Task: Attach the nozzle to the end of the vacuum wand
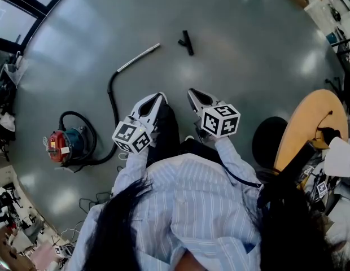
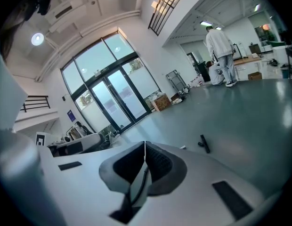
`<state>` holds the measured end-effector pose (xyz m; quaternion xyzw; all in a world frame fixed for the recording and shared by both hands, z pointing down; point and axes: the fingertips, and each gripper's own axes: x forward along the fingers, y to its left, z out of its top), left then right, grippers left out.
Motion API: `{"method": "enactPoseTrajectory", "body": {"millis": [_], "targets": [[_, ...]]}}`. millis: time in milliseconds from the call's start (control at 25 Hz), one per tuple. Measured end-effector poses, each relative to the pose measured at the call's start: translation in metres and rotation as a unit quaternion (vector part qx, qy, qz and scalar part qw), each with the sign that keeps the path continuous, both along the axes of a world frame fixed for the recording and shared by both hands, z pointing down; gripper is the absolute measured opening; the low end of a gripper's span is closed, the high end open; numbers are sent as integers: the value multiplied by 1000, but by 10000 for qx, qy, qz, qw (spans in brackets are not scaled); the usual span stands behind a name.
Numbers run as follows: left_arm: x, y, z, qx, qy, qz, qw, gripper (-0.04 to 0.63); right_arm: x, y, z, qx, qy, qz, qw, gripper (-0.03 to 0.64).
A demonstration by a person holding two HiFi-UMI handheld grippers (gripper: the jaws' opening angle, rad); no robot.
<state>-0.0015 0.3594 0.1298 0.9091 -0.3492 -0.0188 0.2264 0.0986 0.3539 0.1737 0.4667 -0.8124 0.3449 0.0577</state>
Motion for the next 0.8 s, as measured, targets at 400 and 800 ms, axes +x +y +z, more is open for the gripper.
{"method": "enactPoseTrajectory", "body": {"millis": [400, 800], "targets": [[-66, -166, -9, 86, 1, 144, 9999, 8, -36, -146, -1, -234, 204, 490, 9983, 11], [-106, -262, 16, -231, 72, 294, 9993, 8, -43, -218, 14, -613, 333, 1080, 9917, 11]]}}
